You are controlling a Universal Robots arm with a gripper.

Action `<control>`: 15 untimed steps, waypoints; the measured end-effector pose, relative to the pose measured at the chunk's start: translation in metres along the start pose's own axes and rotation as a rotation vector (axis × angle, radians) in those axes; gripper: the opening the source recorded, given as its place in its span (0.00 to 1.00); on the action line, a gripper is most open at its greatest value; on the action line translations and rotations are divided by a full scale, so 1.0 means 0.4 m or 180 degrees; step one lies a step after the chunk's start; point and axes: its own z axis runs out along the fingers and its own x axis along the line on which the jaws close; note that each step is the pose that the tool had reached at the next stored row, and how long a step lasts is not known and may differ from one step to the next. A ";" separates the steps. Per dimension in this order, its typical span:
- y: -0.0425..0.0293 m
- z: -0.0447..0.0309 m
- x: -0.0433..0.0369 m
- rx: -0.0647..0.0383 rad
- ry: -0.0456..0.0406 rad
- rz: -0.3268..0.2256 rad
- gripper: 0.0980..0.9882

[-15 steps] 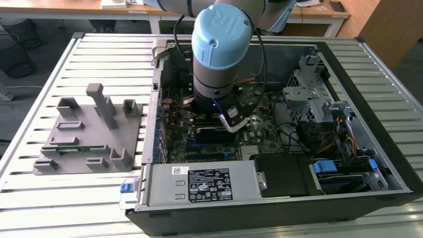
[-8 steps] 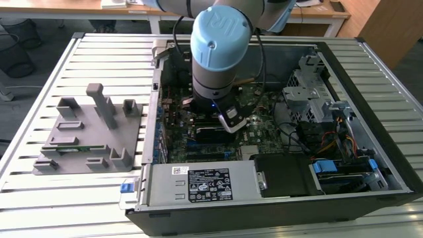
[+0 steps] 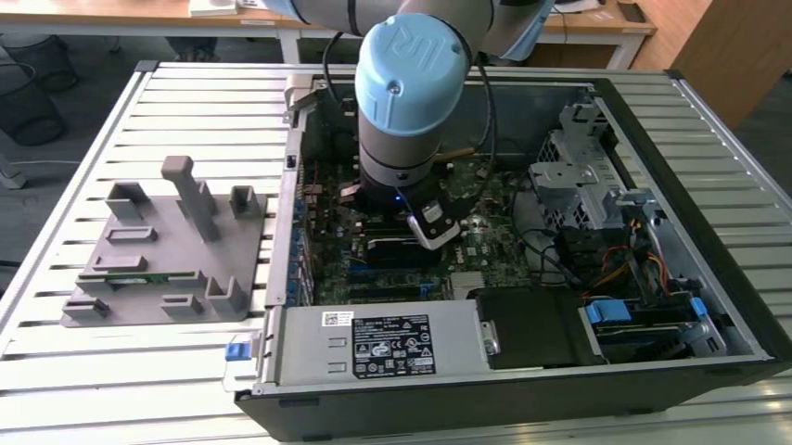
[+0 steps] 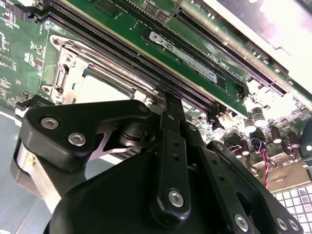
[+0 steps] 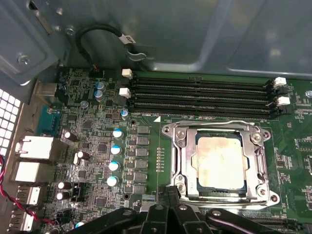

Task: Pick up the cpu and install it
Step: 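Install the second cpu locking lever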

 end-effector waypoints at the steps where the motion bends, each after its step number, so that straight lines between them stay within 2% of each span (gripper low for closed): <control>1: 0.000 0.000 0.000 -0.0002 0.0000 0.0000 0.01; 7: 0.002 -0.005 0.000 -0.0006 -0.0001 0.0000 0.01; 15: 0.009 -0.026 0.000 -0.0007 -0.0001 0.0000 0.01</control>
